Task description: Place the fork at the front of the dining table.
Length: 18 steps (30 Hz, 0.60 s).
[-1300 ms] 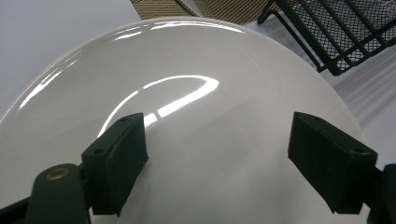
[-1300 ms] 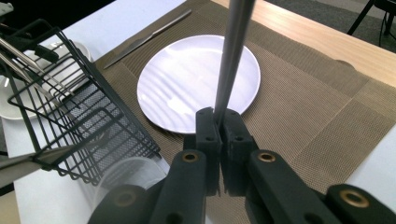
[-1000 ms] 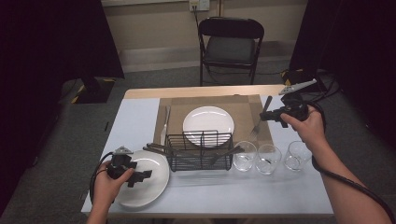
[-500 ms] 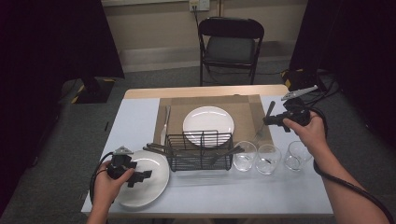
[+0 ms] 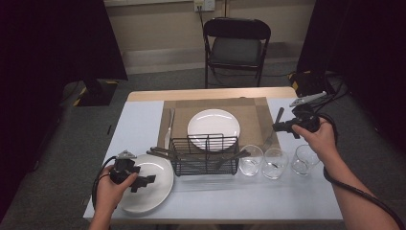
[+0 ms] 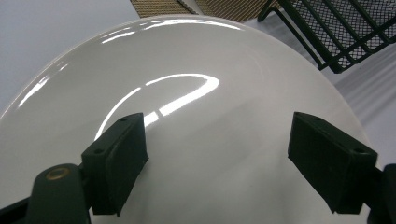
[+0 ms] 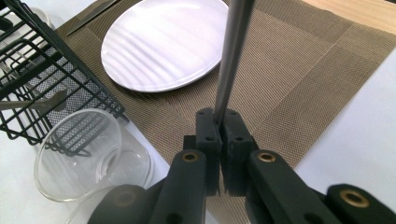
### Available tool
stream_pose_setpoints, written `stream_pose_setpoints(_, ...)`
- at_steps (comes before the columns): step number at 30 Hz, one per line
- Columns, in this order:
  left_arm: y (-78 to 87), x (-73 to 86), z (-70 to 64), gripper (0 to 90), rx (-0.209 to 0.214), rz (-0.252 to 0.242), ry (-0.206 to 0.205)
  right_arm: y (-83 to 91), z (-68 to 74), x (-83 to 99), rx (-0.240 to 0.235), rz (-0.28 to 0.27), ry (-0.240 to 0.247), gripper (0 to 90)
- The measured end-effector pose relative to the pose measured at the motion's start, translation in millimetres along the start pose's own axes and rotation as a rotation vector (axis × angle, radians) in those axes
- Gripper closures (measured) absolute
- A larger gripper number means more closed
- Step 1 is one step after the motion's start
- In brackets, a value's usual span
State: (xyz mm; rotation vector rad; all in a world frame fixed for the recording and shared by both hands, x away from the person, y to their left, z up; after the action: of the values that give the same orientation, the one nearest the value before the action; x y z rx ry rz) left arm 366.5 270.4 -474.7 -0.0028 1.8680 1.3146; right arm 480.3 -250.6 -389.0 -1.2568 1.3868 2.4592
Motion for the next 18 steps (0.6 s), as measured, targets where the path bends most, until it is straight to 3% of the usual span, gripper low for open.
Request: stream_pose_setpoints(18,-0.6,-0.4,-0.5,19.3,0.004,0.005,-0.005,-8.0,-2.3,13.5,0.002,0.001,-0.019,87.8)
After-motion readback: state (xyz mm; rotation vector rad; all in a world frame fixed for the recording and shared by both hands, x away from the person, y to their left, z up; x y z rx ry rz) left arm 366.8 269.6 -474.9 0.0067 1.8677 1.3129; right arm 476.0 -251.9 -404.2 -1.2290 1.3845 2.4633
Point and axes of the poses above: each handheld gripper's, and its own axes: y roughly backward along the jaws, x roughly out of its underside, z roughly to its left, the point moved 4 cm from there along -y, roughly forward along the jaws, and after that the axes turned 8 degrees about -y, right-handed, at the moved point
